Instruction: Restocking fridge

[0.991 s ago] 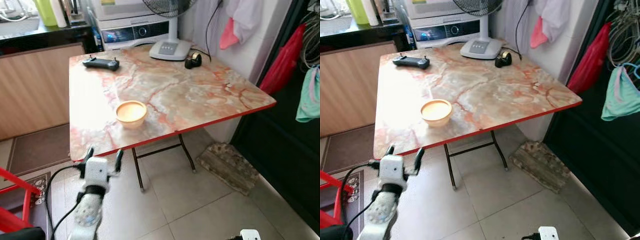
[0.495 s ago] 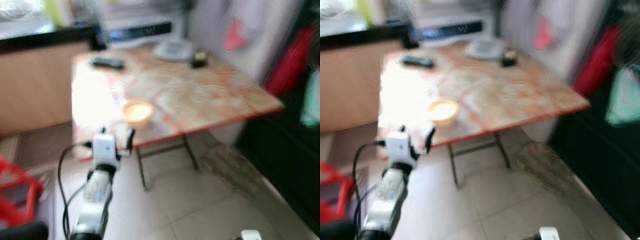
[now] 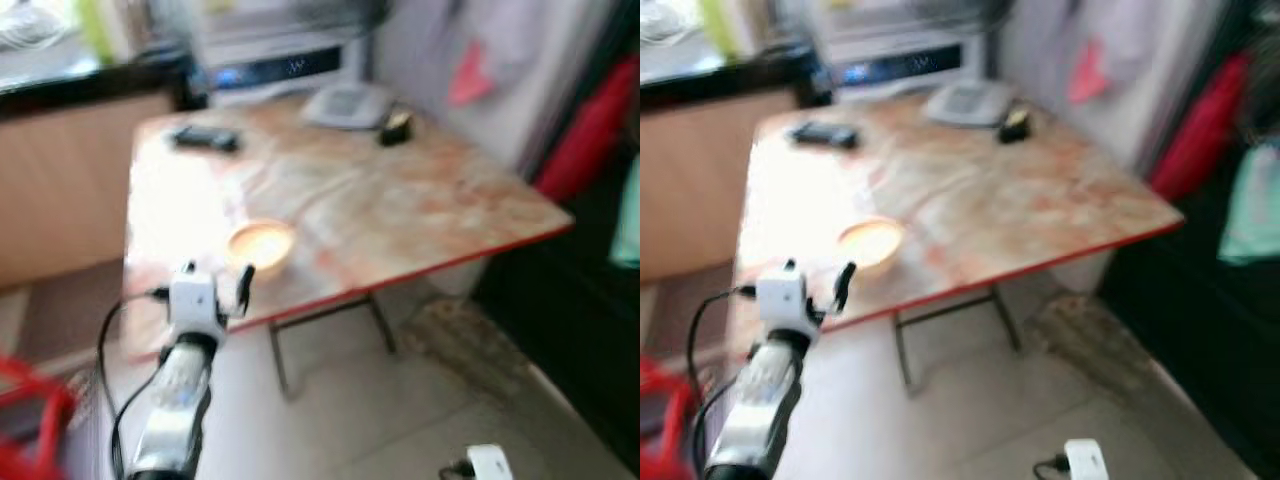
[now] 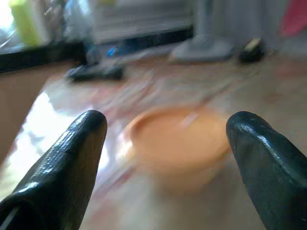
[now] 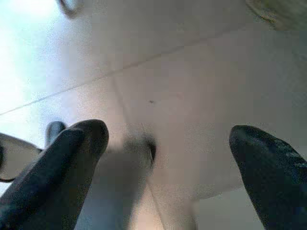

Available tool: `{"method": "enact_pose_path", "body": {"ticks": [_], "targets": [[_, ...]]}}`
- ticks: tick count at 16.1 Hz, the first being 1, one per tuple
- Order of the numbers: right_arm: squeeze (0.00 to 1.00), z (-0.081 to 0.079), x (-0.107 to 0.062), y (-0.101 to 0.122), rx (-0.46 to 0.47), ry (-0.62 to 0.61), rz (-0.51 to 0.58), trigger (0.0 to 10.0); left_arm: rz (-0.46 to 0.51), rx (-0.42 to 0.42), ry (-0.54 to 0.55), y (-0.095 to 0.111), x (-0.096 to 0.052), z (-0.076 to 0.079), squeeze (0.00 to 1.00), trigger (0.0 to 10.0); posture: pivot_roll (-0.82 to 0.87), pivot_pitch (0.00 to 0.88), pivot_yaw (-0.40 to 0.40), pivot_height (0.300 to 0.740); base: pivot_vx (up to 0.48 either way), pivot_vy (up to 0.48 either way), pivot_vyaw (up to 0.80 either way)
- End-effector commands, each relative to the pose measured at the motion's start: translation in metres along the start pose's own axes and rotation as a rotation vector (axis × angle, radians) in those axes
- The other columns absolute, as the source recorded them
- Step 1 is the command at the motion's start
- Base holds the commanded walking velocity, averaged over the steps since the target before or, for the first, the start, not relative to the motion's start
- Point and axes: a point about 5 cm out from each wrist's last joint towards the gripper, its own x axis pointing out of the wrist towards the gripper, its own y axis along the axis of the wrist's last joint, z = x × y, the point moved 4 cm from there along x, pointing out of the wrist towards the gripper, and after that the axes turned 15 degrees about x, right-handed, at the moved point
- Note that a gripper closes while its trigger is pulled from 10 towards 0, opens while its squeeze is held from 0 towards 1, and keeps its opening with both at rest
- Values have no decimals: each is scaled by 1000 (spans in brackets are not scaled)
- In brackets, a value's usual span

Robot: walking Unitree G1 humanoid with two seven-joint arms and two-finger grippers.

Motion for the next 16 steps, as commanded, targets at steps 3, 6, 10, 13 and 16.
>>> {"method": "enact_pose_path", "body": {"ticks": [3, 6, 10, 13, 16], "targets": [[0, 8, -2, -4, -1, -18, -14, 10000, 10, -10, -3, 6, 2, 3, 0, 10000, 32, 0, 6, 740, 354, 0, 623], [0, 8, -2, -2, 14, -15, -10, 10000, 16, -15, 17, 9, 2, 0, 0, 10000, 43, 0, 0, 740, 0, 0, 0], [0, 7, -2, 0, 6, -13, 1, 10000, 3, -16, 63, 7, -2, -11, 0, 10000, 55, 0, -3, 740, 0, 0, 600], [0, 6, -2, 0, 35, -11, -3, 10000, -29, -94, 94, 4, 0, -20, 0, 10000, 54, 0, -4, 740, 0, 0, 177], [0, 6, -2, 1, 33, -7, 0, 10000, -30, -149, 64, 9, 11, -26, 0, 10000, 54, 0, -4, 740, 0, 0, 0]]}}
